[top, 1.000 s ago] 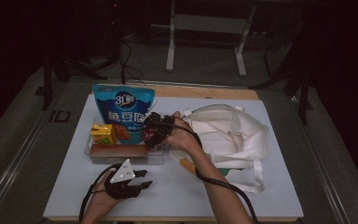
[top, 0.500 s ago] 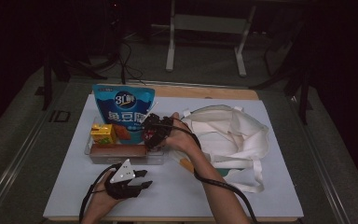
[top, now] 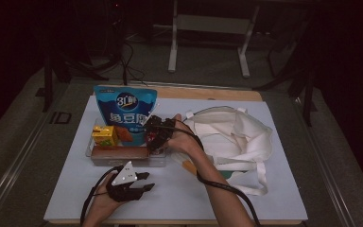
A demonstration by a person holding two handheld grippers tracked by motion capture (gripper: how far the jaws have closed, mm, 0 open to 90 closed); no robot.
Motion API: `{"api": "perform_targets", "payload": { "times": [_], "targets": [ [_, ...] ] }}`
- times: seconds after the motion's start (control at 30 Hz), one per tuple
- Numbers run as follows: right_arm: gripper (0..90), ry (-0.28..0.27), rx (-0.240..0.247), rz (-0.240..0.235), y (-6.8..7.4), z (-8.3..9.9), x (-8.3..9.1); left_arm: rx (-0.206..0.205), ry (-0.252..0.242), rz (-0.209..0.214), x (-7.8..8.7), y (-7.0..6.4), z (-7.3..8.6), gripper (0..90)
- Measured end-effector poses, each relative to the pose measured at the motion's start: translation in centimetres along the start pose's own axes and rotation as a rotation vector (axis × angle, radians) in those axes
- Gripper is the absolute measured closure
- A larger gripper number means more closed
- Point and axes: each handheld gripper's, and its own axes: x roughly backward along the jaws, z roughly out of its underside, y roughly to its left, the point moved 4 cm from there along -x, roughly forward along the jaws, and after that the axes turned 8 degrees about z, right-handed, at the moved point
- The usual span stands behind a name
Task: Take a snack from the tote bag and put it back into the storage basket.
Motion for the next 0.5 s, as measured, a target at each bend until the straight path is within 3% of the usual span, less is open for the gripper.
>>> {"api": "perform_targets", "payload": {
  "times": [0.5],
  "targets": [
    [24.7,-0.021,-0.014,-0.006,-0.28,-0.03,0.82,0.002,0.002,0.003,-0.08,-0.03,0.03,55.5]
  ]
}}
